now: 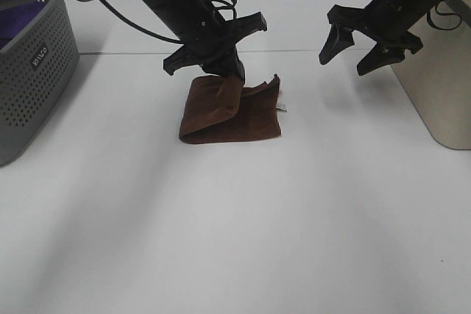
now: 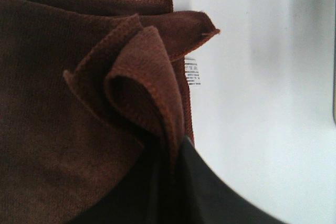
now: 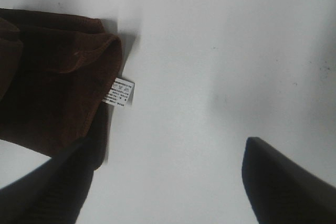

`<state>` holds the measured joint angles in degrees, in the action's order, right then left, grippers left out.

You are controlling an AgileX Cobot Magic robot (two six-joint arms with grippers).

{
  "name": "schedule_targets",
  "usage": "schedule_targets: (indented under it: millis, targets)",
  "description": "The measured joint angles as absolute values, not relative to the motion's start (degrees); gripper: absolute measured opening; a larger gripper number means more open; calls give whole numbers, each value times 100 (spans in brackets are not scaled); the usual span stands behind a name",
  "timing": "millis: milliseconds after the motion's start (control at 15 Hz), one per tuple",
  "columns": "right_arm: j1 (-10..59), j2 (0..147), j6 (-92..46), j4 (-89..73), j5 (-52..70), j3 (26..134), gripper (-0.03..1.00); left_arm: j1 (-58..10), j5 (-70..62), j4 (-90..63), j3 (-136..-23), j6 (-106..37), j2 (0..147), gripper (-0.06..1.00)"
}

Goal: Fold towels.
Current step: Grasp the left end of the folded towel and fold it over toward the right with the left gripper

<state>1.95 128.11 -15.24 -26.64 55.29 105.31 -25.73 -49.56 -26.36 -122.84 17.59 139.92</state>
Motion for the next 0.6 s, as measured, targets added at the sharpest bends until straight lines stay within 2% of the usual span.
schedule_targets:
  millis: [67, 133, 267, 467, 600]
  targets:
    - [195, 12811, -1524, -2664, 5552, 10531, 76, -2573, -4824, -2722, -12284, 1765, 14032, 7]
    - [195, 12811, -1524, -2664, 5569, 10531, 76, -2573, -4761, -2785, -12284, 1816, 14072, 15]
    - [195, 12811, -1524, -2664, 5609, 10531, 76, -2573, -4761, -2848, -12284, 1948, 14169, 22]
    - [195, 12811, -1524, -2664, 5609, 10531, 76, -2573, -4538, -3054, -12284, 1942, 14249, 38]
    - [195, 12811, -1524, -2664, 5609, 10531, 76, -2573, -4211, -3392, -12284, 1713, 14249, 42]
